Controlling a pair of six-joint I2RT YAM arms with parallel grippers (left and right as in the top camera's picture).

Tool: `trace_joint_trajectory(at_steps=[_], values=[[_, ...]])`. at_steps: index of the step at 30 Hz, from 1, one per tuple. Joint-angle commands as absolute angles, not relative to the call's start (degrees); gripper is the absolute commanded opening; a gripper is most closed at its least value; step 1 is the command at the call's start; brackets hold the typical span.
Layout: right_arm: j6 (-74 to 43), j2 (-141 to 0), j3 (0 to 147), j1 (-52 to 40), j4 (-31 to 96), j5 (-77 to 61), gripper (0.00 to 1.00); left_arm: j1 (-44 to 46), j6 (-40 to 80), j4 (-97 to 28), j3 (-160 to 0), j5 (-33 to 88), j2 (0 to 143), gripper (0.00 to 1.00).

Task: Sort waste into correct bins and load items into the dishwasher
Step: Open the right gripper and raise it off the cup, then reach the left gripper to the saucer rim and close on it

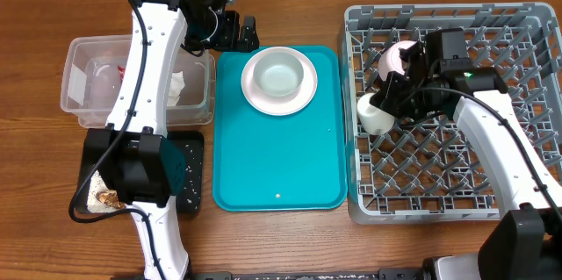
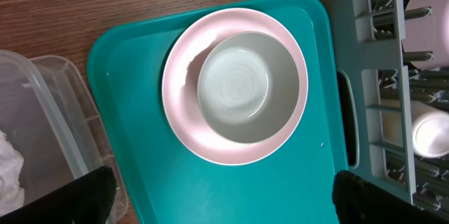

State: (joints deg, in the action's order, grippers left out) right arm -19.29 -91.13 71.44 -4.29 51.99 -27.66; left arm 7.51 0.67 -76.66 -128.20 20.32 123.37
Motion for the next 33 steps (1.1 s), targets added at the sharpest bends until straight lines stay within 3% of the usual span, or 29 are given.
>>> trace_joint_trajectory(at_steps=[1,9,12,14,16,24,33], values=[[-17.6,-90.5,72.7,-4.4,51.7,-31.9,0.04,7.9,0.4,-76.5,-128.4,19.9,122.9,1.0],[-16.2,-90.4,78.3,-4.4,52.8,-31.9,0.13,7.9,0.4,-76.5,-128.4,19.9,122.9,1.0],[-16.1,-90.4,79.0,-4.4,50.8,-31.6,0.31,7.9,0.4,-76.5,-128.4,19.9,122.9,1.0],[-16.1,-90.4,78.9,-4.4,48.2,-31.6,0.5,7.9,0.4,-76.5,-128.4,19.9,122.9,1.0],[-16.3,-90.4,78.9,-4.4,45.5,-31.6,0.57,7.9,0.4,-76.5,-128.4,19.9,122.9,1.0],[-22.8,-90.4,78.9,-4.5,39.4,-31.6,0.64,7.9,0.4,-76.3,-128.4,19.9,122.9,1.0],[-22.2,-90.4,78.8,-4.5,48.2,-16.3,0.81,7.9,2.0,-66.7,-128.4,23.3,122.9,1.0]])
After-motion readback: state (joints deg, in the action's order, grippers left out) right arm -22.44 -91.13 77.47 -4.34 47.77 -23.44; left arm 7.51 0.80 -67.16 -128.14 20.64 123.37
